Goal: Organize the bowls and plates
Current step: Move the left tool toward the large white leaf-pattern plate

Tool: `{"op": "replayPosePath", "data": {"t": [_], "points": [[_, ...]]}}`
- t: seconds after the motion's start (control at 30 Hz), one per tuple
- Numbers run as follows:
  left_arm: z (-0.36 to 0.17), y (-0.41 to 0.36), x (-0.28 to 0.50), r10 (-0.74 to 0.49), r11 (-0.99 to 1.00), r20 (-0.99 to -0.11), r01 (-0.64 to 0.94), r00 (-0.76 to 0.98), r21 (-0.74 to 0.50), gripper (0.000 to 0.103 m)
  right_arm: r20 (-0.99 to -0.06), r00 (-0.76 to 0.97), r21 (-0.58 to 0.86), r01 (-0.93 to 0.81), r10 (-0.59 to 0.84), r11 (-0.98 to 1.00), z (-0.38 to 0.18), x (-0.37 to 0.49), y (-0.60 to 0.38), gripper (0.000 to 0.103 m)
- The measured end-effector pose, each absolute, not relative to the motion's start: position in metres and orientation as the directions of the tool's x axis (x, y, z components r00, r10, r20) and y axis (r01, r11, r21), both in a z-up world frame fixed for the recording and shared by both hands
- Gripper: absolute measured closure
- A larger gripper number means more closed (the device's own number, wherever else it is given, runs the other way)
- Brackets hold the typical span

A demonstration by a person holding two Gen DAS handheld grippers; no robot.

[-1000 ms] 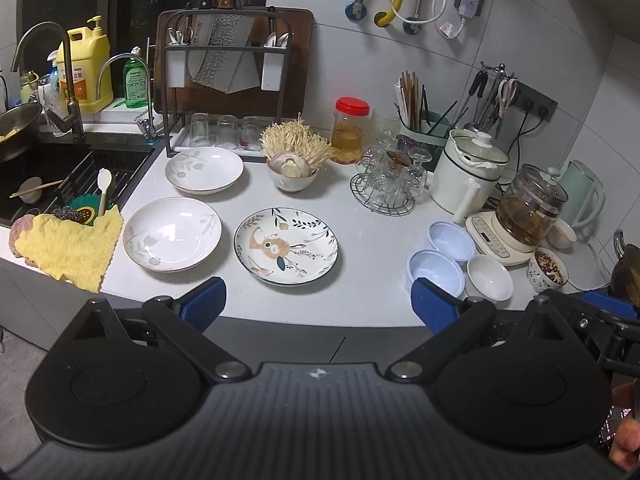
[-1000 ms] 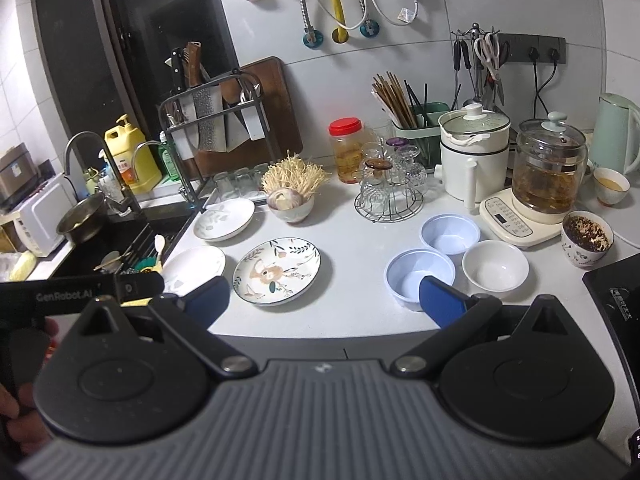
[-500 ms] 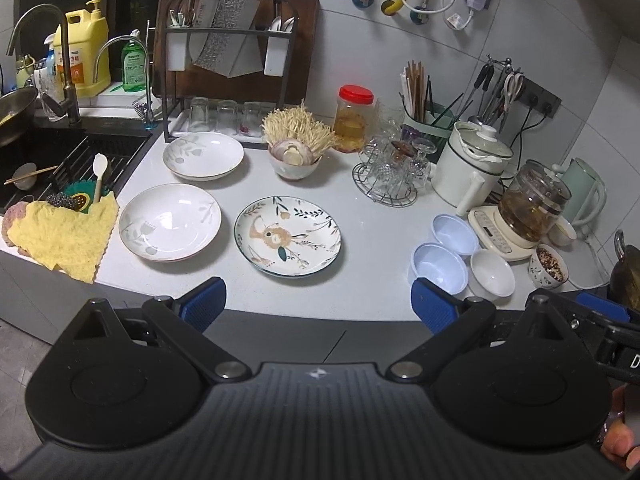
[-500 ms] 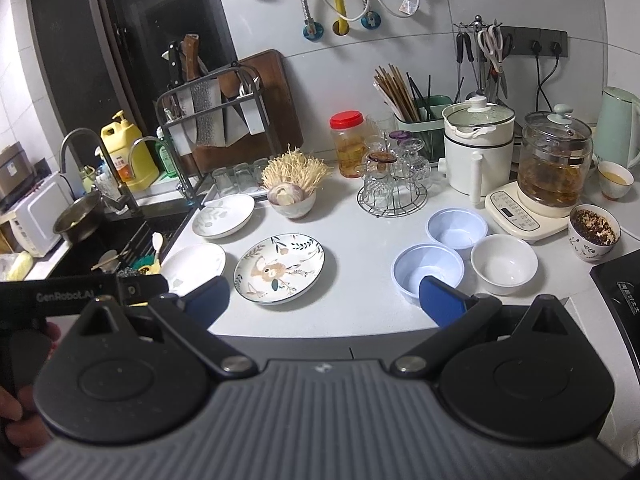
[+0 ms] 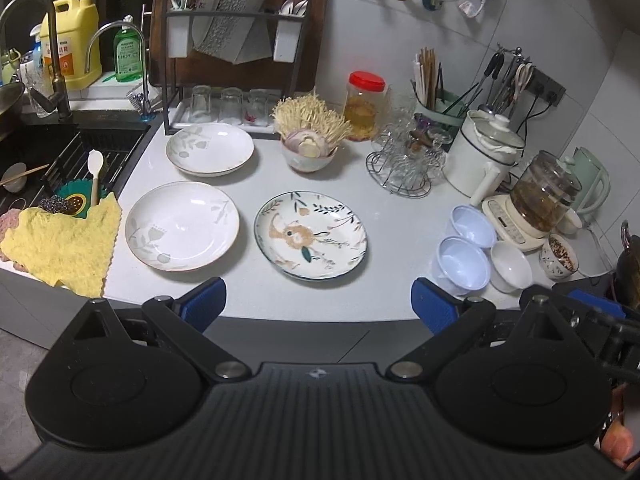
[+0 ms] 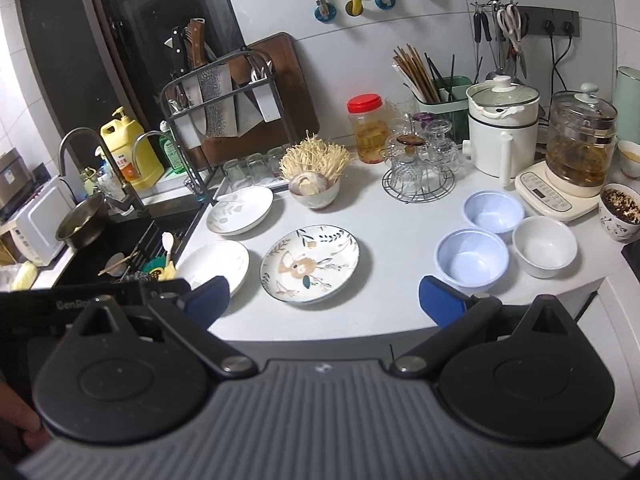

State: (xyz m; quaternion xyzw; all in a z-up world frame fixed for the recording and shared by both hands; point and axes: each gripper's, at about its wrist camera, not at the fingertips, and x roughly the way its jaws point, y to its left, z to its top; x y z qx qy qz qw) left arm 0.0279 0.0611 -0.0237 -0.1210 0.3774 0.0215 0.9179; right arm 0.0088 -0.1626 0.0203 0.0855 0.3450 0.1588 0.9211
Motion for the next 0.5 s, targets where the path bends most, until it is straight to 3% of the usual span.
{"op": "replayPosePath", "data": {"t": [0.5], "points": [[-0.031, 0.149, 0.064, -0.068, 0.969, -0.713, -0.123, 0.698, -0.213, 0.003, -0.612, 0.718, 0.271, -0.202, 0.330, 0.941, 0.012, 0.040, -0.081, 0.000]]}}
